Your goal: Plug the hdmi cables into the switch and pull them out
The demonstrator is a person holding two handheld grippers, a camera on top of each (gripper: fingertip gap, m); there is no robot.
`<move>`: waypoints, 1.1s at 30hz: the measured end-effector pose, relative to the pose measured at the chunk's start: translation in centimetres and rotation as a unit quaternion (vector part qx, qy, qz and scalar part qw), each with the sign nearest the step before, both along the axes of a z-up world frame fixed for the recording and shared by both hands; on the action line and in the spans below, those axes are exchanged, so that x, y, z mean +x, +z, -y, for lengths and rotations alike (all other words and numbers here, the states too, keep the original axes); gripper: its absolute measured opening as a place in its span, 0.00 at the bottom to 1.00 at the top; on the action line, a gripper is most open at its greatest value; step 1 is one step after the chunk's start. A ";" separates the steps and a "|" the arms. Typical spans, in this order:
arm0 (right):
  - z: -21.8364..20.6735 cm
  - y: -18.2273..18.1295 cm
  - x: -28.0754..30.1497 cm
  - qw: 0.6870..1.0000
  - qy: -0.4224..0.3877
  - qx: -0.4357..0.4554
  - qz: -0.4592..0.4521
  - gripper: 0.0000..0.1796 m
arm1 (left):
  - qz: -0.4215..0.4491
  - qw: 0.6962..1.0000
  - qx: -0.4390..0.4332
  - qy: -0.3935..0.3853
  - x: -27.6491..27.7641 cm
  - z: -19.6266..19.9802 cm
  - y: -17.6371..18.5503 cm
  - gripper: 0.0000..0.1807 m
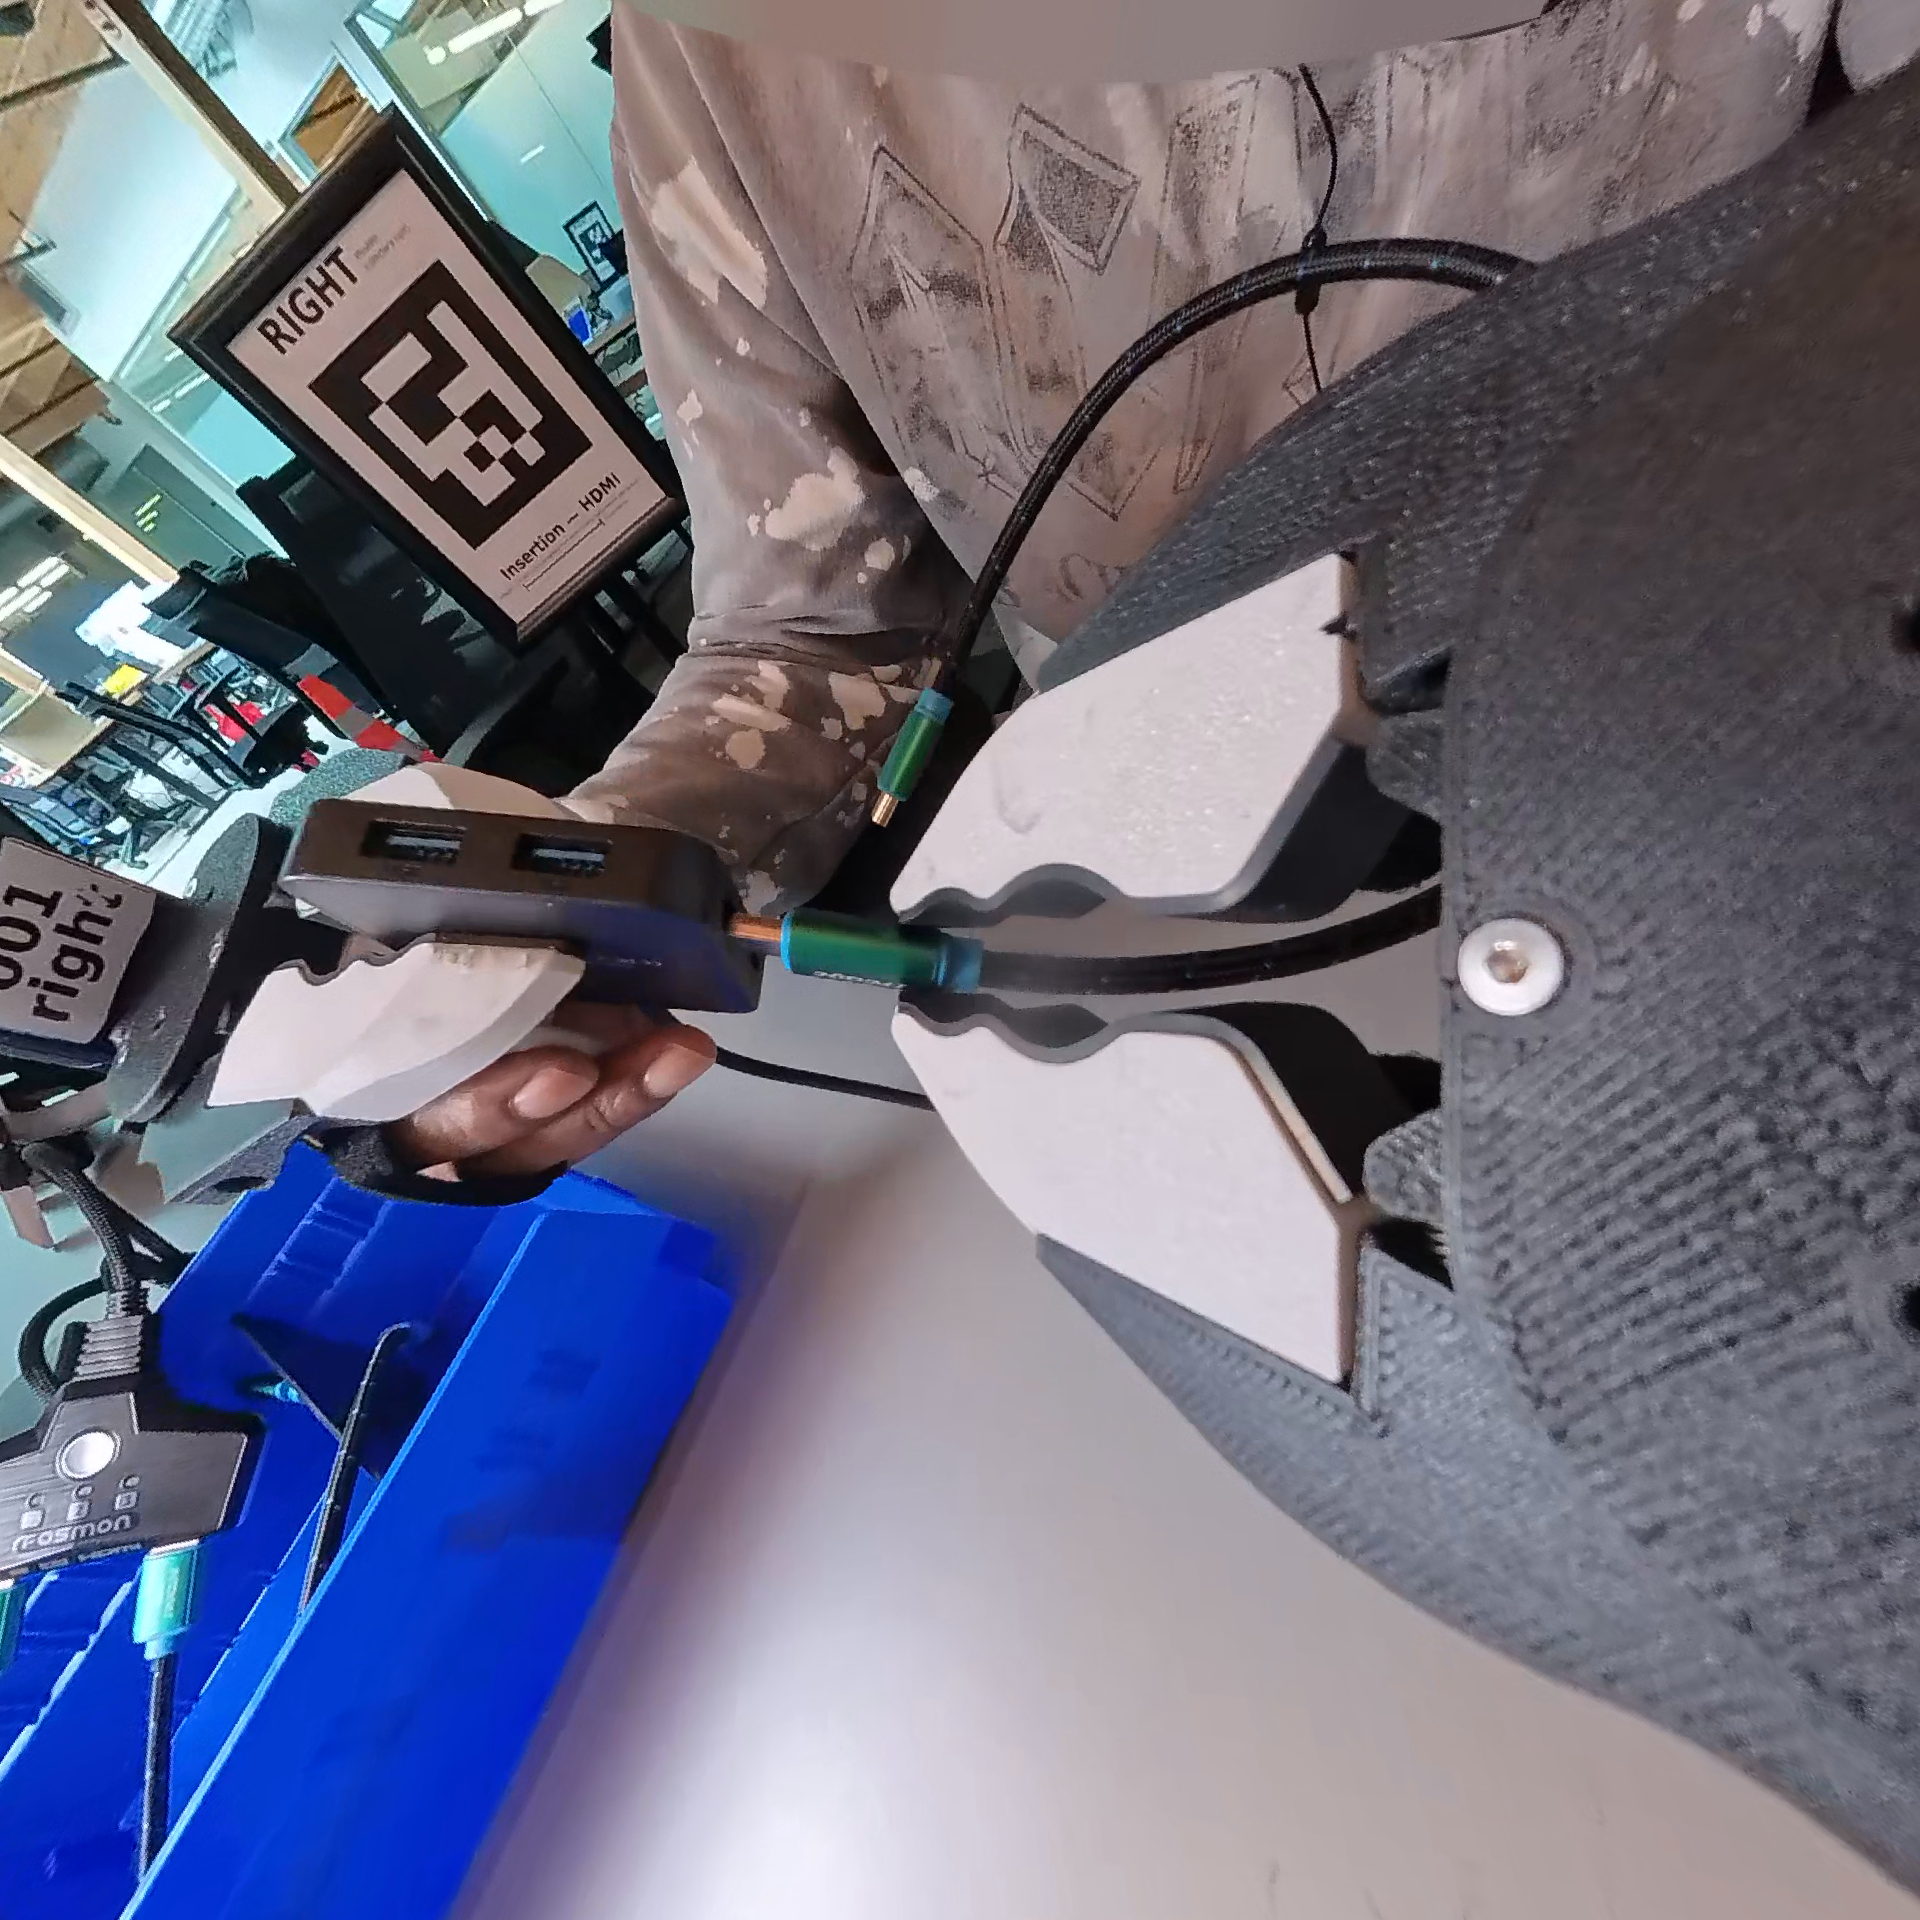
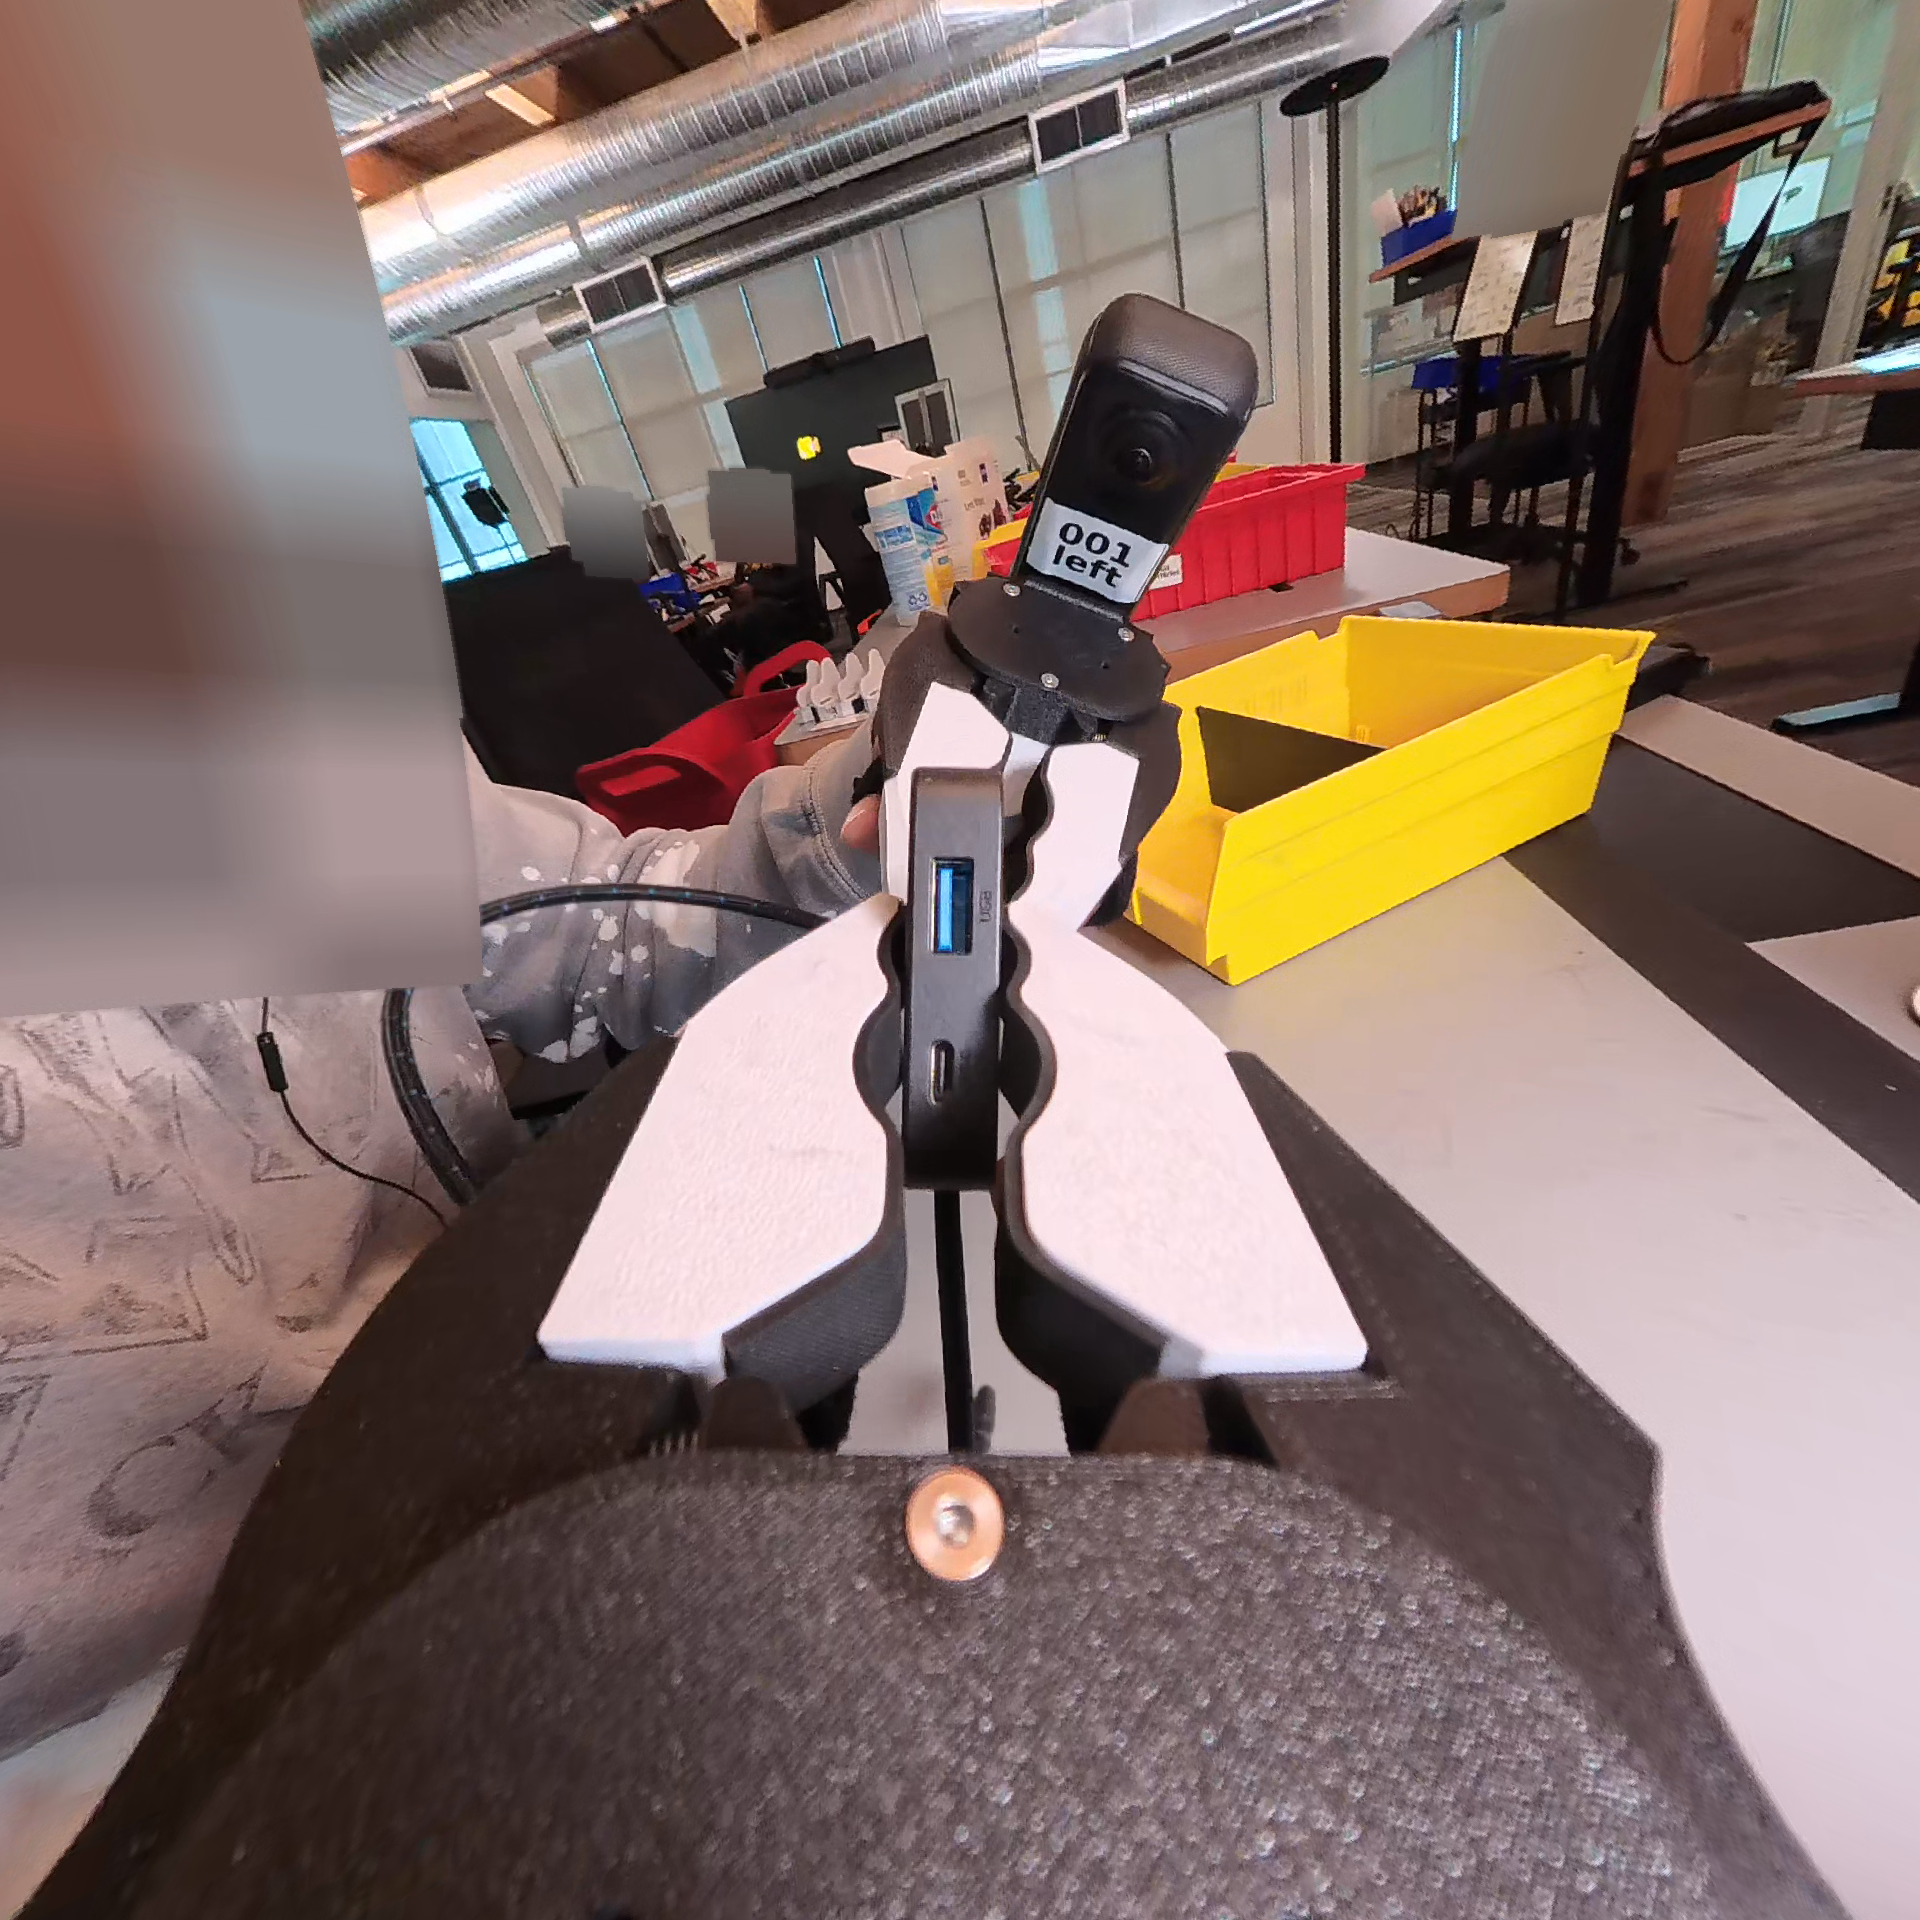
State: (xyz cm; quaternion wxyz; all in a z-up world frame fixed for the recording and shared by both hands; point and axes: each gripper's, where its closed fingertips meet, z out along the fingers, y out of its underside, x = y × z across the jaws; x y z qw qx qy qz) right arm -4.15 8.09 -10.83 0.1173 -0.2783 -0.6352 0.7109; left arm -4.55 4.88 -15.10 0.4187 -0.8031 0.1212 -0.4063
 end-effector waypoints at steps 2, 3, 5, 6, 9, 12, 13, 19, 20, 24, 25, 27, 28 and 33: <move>-0.1 0.0 0.0 1.000 0.003 -0.008 0.002 0.07 | 0.004 1.000 0.002 0.000 0.0 0.0 0.2 0.07; -0.1 0.0 0.0 1.000 0.004 -0.011 0.003 0.07 | 0.001 1.000 0.002 0.001 0.0 0.0 0.2 0.07; -0.1 0.0 0.0 1.000 0.007 -0.020 0.006 0.07 | -0.007 1.000 0.002 0.003 0.0 0.0 0.1 0.07; -0.2 0.0 -0.1 1.000 0.007 -0.022 0.008 0.07 | -0.007 1.000 0.003 0.002 0.1 0.1 0.2 0.07; -0.3 -0.1 -0.1 1.000 0.008 -0.026 0.009 0.07 | -0.007 1.000 0.005 0.008 -0.1 0.0 0.4 0.07; -0.2 -0.3 -0.2 0.999 0.010 -0.030 0.012 0.07 | -0.006 1.000 0.000 0.007 -0.1 0.0 0.2 0.07; -0.2 -0.3 -0.2 0.999 0.011 -0.030 0.014 0.07 | -0.004 1.000 -0.001 0.006 -0.1 0.0 0.1 0.07; -0.2 -0.6 -0.3 0.999 0.015 -0.035 0.019 0.07 | -0.008 1.000 -0.006 0.004 0.0 0.1 -0.1 0.07; -0.2 -0.6 -0.3 0.999 0.014 -0.036 0.018 0.07 | -0.010 1.000 -0.007 0.005 -0.1 0.1 -0.1 0.07; -0.9 -0.2 -0.7 0.999 -0.007 -0.045 0.010 0.07 | -0.041 0.999 -0.008 0.027 -1.1 -0.2 -0.9 0.07; -1.3 -0.1 -0.8 0.999 -0.015 -0.050 0.007 0.07 | -0.061 0.997 -0.012 0.038 -1.6 -0.4 -1.4 0.07; -2.1 0.3 -0.8 0.998 -0.032 -0.055 0.002 0.07 | -0.092 0.994 -0.019 0.064 -2.7 -0.8 -2.5 0.08; -2.4 0.5 -0.8 0.998 -0.038 -0.059 -0.002 0.07 | -0.107 0.991 -0.023 0.078 -3.4 -1.0 -3.0 0.08; -3.8 1.3 -0.9 0.995 -0.069 -0.071 -0.014 0.07 | -0.209 0.967 -0.035 0.141 -6.5 -1.6 -4.9 0.08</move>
